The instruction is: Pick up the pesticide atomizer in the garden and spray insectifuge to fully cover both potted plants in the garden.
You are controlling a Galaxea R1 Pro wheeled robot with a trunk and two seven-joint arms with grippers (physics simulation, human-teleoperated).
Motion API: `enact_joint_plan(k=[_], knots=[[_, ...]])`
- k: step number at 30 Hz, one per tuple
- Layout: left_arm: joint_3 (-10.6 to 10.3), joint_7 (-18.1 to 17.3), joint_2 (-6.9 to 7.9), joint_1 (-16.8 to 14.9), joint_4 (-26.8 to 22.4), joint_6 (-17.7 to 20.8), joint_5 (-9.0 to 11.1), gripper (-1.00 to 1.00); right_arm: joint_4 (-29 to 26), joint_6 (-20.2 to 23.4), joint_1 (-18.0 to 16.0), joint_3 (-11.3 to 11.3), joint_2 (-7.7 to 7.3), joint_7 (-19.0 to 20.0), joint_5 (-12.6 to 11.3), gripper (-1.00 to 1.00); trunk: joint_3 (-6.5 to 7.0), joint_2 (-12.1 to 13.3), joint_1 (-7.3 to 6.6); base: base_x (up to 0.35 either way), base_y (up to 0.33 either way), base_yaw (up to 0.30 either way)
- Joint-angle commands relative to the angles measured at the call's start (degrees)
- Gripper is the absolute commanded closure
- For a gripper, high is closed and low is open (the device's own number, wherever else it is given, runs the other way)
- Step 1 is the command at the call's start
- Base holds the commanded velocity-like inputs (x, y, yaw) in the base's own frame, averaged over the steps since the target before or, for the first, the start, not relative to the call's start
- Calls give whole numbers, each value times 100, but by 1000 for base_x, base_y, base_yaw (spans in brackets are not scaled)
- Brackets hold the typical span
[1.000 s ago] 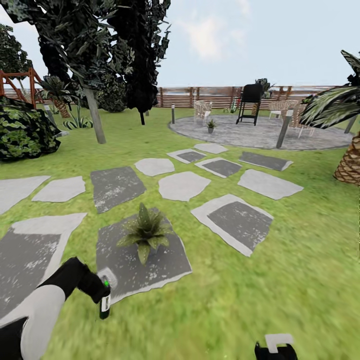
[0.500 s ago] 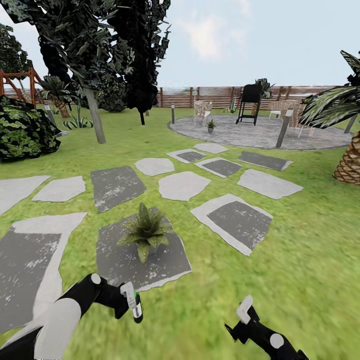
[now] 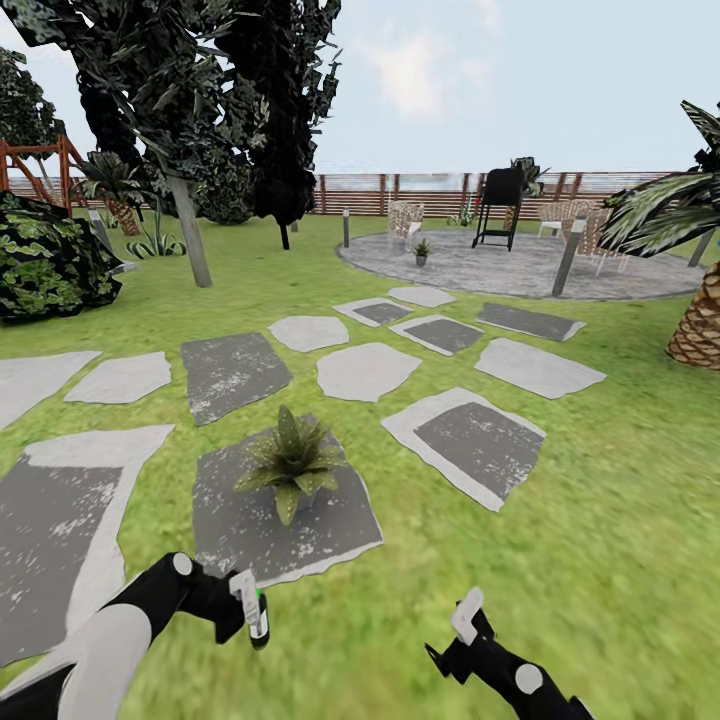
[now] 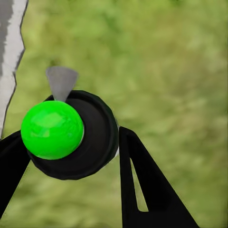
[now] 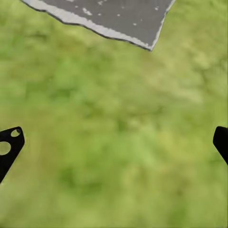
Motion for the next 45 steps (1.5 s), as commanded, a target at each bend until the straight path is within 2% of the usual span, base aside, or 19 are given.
enact_joint_plan(k=[1,8,9,10,12,17,20,25,28,29,33,39,40,45], knots=[[14,20,-9,-4,-6,-58,-58,100,-13,-19,-5,-16,39,40,36,-100,-5,-2,-1,0,0,0],[-213,246,-51,-4,-19,-69,-61,100,-231,16,-16,213,267,153,15,-100,-5,-2,-1,0,0,0],[-822,624,-54,-4,-15,-70,-59,100,-720,26,-21,1224,776,1112,4,-100,-5,-2,-1,0,0,0],[-972,682,-55,-4,-9,-71,-53,100,-932,33,-24,1227,776,1425,-4,-100,-5,-2,-1,0,0,0],[-1126,726,-91,-4,3,-71,-49,100,-1146,56,-25,1229,776,1697,-10,-100,-5,-2,-1,0,0,0],[-1247,707,-290,30,40,-106,-19,100,-1247,151,-9,1263,776,1825,-45,-100,-5,-2,-1,0,0,0],[-1202,609,-388,130,138,-212,74,100,-1263,170,-15,1359,776,1921,-24,-100,-5,-2,-1,0,0,0],[-1187,718,-551,297,250,-385,231,100,-1145,176,-17,1207,776,1815,-21,-100,-5,-2,-1,0,0,0],[-1150,717,-649,395,246,-487,329,100,-1138,175,-17,1204,776,1816,-24,-100,-5,-2,-1,0,0,0],[-1144,716,-681,428,245,-521,362,100,-1137,172,-17,1203,776,1816,-26,100,-5,-2,-1,0,0,0],[-1138,708,-767,560,245,-658,486,100,-1166,175,-17,1211,776,1936,-29,100,-5,-2,-1,0,0,0],[-1153,549,-906,557,224,-854,689,100,-1204,177,-17,1212,776,2128,-32,100,-5,-2,-1,0,0,0],[-1154,545,-971,554,218,-1209,912,100,-1205,177,-17,1212,776,2456,-33,100,-5,-2,-1,0,0,0],[-1155,561,-1080,550,210,-1192,911,100,-1206,177,-17,1212,776,2459,-38,100,-5,-2,-1,0,0,0]])
